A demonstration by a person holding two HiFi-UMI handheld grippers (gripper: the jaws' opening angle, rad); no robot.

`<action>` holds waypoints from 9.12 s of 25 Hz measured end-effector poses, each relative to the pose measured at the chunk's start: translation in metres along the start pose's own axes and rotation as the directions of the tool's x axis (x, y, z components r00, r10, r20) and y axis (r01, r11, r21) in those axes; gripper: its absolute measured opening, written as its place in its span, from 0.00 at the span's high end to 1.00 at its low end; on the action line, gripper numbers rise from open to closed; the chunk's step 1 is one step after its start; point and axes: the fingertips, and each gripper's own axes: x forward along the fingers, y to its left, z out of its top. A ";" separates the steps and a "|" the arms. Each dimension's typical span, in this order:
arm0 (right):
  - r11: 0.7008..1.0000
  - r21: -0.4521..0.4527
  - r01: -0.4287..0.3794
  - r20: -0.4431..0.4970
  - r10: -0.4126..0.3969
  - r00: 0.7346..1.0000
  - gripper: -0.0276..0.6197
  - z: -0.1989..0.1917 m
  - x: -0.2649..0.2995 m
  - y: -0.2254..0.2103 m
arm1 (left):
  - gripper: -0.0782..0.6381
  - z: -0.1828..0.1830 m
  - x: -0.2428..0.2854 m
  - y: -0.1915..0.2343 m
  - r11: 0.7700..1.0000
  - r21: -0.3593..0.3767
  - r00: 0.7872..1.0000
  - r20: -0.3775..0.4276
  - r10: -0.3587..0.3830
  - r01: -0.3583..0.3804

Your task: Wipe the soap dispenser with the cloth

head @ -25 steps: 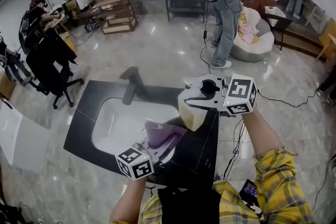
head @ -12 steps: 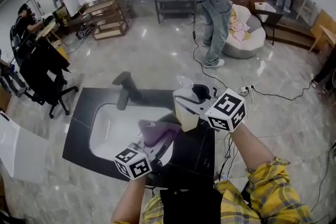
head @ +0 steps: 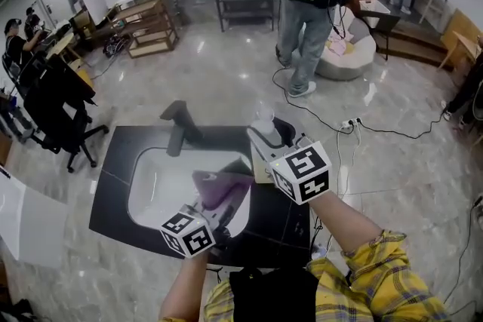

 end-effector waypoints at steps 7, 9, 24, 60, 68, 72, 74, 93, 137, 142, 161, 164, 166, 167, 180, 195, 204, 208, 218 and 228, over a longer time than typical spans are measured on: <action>0.992 0.009 0.124 0.005 -0.124 0.992 0.69 0.001 -0.002 -0.004 | 0.81 0.004 -0.002 -0.009 0.998 0.057 1.000 -0.017 -0.004 0.005; 0.996 0.015 0.089 0.003 -0.089 0.996 0.69 0.000 -0.003 -0.001 | 0.81 0.006 -0.002 -0.013 0.995 0.101 1.000 -0.029 -0.011 0.014; 0.981 0.167 0.101 0.129 -0.123 0.984 0.62 0.003 -0.076 -0.035 | 0.81 0.027 0.049 -0.023 0.972 0.234 0.981 -0.186 0.060 -0.015; 0.951 0.212 0.225 0.023 -0.236 0.972 0.62 -0.042 -0.152 -0.061 | 0.81 -0.111 0.079 0.013 0.906 0.414 0.865 -0.482 0.138 0.086; 0.976 0.216 -0.022 0.151 -0.011 0.989 0.62 -0.007 -0.123 -0.048 | 0.81 -0.073 0.055 -0.022 0.924 0.356 0.930 -0.367 0.000 0.141; 0.970 0.182 -0.160 0.137 0.136 0.981 0.62 -0.004 -0.098 -0.035 | 0.81 -0.059 0.042 -0.031 0.939 0.323 0.954 -0.299 -0.019 0.120; 0.966 0.158 -0.203 0.124 0.184 0.975 0.62 -0.004 -0.085 -0.028 | 0.81 -0.051 0.033 -0.032 0.947 0.303 0.964 -0.265 -0.020 0.103; 0.760 -0.070 -0.646 -0.071 0.642 0.763 0.59 0.004 -0.011 0.014 | 0.81 -0.023 -0.024 -0.031 0.984 0.178 0.994 -0.099 0.038 -0.020; 0.995 -0.056 -0.082 -0.227 0.067 0.971 0.71 -0.009 0.001 -0.012 | 0.81 -0.016 -0.006 -0.016 0.994 0.107 0.996 -0.080 -0.030 0.038; 0.998 -0.041 0.041 -0.235 -0.049 0.971 0.71 -0.011 0.003 -0.018 | 0.81 -0.016 -0.010 -0.017 0.993 0.110 0.995 -0.088 -0.043 0.053; 1.000 0.011 -0.003 -0.214 0.005 0.977 0.64 -0.005 -0.003 -0.017 | 0.81 -0.003 0.005 -0.030 0.986 0.110 0.988 -0.103 -0.117 0.128; 0.991 -0.008 -0.136 -0.206 0.131 0.970 0.64 -0.006 -0.008 -0.011 | 0.81 -0.003 0.007 -0.035 0.984 0.117 0.987 -0.101 -0.126 0.137; 0.980 -0.064 -0.186 -0.222 0.168 0.960 0.63 -0.008 -0.013 -0.012 | 0.81 -0.003 0.009 -0.036 0.984 0.119 0.987 -0.099 -0.124 0.136; 0.975 -0.096 -0.201 -0.230 0.175 0.957 0.62 -0.010 -0.016 -0.014 | 0.81 -0.005 0.010 -0.036 0.984 0.119 0.988 -0.098 -0.123 0.134; 0.783 -0.153 -0.603 -0.208 0.571 0.794 0.71 -0.001 -0.034 -0.012 | 0.81 -0.003 0.016 -0.039 0.987 0.128 0.993 -0.089 -0.083 0.094; 0.965 -0.037 -0.260 -0.037 0.259 0.965 0.73 -0.001 -0.021 -0.028 | 0.81 -0.004 0.024 -0.022 0.991 0.122 0.995 -0.088 -0.048 0.059; 0.999 -0.040 -0.031 -0.027 0.030 0.999 0.73 -0.004 -0.020 -0.043 | 0.81 -0.008 0.025 -0.021 0.990 0.118 0.992 -0.100 -0.070 0.082; 0.999 -0.048 -0.026 -0.013 0.025 1.000 0.73 -0.004 -0.017 -0.043 | 0.81 -0.008 0.022 -0.016 0.989 0.112 0.991 -0.106 -0.080 0.092; 1.000 -0.021 -0.008 -0.018 0.007 1.000 0.73 -0.006 -0.019 -0.042 | 0.81 -0.010 0.021 -0.016 0.987 0.107 0.987 -0.117 -0.107 0.120; 0.999 0.029 -0.024 -0.007 0.024 1.000 0.63 -0.005 -0.045 -0.041 | 0.81 0.001 0.020 -0.016 0.988 0.099 0.990 -0.089 -0.110 0.119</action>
